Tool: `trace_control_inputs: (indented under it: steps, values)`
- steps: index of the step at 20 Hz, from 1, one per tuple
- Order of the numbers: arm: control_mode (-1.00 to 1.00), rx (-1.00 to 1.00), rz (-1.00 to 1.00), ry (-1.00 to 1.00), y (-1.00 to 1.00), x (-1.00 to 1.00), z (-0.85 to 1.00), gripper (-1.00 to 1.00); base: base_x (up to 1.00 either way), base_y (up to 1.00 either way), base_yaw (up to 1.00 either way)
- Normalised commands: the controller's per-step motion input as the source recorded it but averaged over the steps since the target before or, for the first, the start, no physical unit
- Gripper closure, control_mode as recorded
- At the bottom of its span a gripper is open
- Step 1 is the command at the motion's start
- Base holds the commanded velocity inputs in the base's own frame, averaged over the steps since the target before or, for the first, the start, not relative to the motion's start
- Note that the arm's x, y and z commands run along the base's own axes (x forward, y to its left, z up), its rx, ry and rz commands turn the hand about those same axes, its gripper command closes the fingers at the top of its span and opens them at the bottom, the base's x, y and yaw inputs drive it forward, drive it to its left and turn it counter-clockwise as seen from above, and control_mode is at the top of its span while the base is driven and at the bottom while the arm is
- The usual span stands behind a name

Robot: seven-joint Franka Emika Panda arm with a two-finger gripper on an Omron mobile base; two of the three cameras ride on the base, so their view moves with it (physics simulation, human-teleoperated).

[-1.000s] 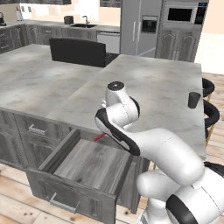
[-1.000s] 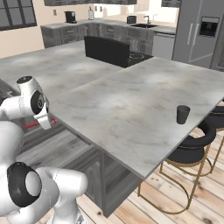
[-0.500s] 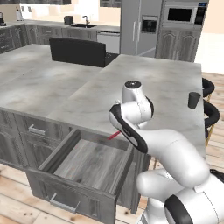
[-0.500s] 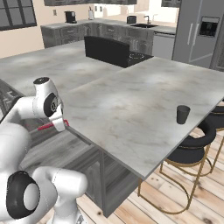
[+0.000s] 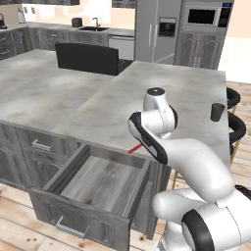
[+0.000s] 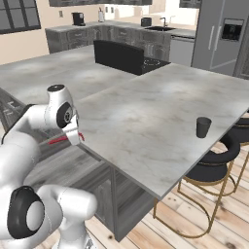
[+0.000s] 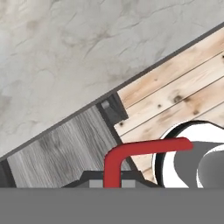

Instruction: Take a straw from the drawer in front and place it inside the glass cup on the dining counter.

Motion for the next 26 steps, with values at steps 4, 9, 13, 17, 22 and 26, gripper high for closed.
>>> trace_control_inputs:
  steps: [4, 9, 13, 17, 22, 26]
  values:
    - [1.00, 0.00, -0.01, 0.00, -0.01, -0.04, 0.00, 1.00, -0.54, -0.09, -0.05]
    - [1.00, 0.00, 0.00, 0.00, 0.00, 0.00, 0.00, 1.00, -1.00, -0.25, -0.11]
    - [1.00, 0.00, 0.00, 0.00, 0.00, 0.00, 0.00, 1.00, -0.75, -0.40, -0.12]
    - [1.00, 0.00, 0.00, 0.00, 0.00, 0.00, 0.00, 1.00, -0.22, -0.84, -0.07]
    - [1.00, 0.00, 0.00, 0.00, 0.00, 0.00, 0.00, 1.00, 0.01, -1.00, -0.02]
    - [1.00, 0.00, 0.00, 0.00, 0.00, 0.00, 0.00, 1.00, 0.20, -0.99, -0.03]
